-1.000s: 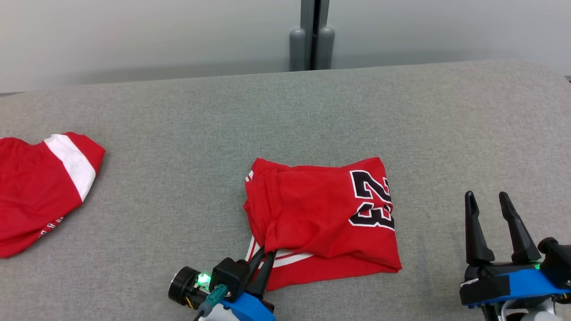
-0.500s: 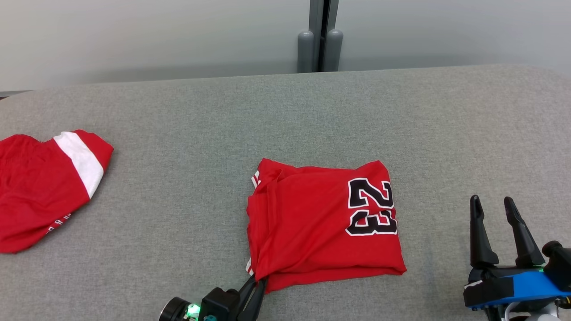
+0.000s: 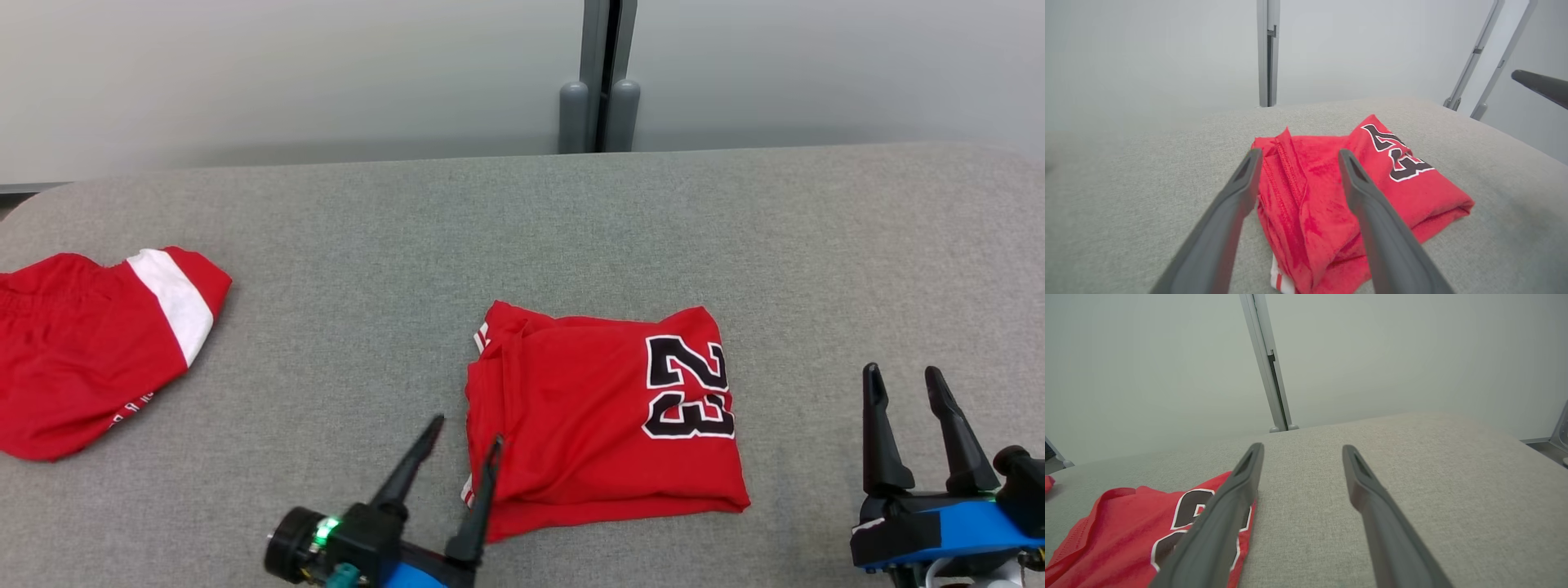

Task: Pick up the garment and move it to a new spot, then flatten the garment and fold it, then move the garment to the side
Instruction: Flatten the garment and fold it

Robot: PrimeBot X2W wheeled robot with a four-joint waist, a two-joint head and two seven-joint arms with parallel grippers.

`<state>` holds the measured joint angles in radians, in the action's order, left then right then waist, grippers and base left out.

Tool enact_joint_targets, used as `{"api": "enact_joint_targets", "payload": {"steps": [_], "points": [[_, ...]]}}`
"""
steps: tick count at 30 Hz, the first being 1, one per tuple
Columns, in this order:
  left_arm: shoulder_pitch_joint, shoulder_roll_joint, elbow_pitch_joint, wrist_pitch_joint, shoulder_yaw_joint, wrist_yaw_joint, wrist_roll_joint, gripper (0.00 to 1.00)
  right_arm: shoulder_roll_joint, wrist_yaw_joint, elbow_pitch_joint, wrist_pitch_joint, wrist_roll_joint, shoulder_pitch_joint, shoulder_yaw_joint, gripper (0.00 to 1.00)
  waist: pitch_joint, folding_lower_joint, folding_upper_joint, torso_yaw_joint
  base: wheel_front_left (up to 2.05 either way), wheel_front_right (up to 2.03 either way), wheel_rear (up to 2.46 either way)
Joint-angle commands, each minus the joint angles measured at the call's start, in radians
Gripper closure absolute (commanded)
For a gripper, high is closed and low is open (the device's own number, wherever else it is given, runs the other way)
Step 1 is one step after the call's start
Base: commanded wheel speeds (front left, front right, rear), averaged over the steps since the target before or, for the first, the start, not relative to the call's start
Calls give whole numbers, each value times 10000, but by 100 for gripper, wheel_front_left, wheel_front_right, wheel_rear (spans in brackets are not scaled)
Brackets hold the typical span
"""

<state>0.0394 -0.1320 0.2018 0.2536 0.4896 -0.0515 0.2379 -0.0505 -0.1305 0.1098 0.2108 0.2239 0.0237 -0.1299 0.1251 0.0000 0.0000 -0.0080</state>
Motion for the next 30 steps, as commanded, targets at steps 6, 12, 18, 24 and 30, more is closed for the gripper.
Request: {"api": "enact_joint_targets", "payload": {"steps": [6, 12, 18, 24, 30], "points": [[298, -321, -320, 100, -985, 475, 273, 0, 0, -7, -88, -12, -86, 97, 229, 0, -120, 0, 0, -23, 0, 0, 0], [544, -497, -546, 120, -2201, 859, 584, 0, -34, -7, -119, -62, -112, 176, 301, 0, -240, 0, 0, -72, 0, 0, 0], [500, -577, -622, 124, -3286, 995, 714, 0, -61, -7, -140, -81, -119, 58, 262, 0, -355, 0, 0, -69, 0, 0, 0], [263, -549, -545, 125, -3971, 1058, 585, 0, -49, -7, -177, -118, -181, -48, 234, 0, -467, 0, 0, -67, 0, 0, 0], [84, -477, -354, 126, -4125, 1100, 246, 0, -42, -7, -202, -264, -254, -110, 320, 0, -521, 0, 0, -28, 0, 0, 0]]}}
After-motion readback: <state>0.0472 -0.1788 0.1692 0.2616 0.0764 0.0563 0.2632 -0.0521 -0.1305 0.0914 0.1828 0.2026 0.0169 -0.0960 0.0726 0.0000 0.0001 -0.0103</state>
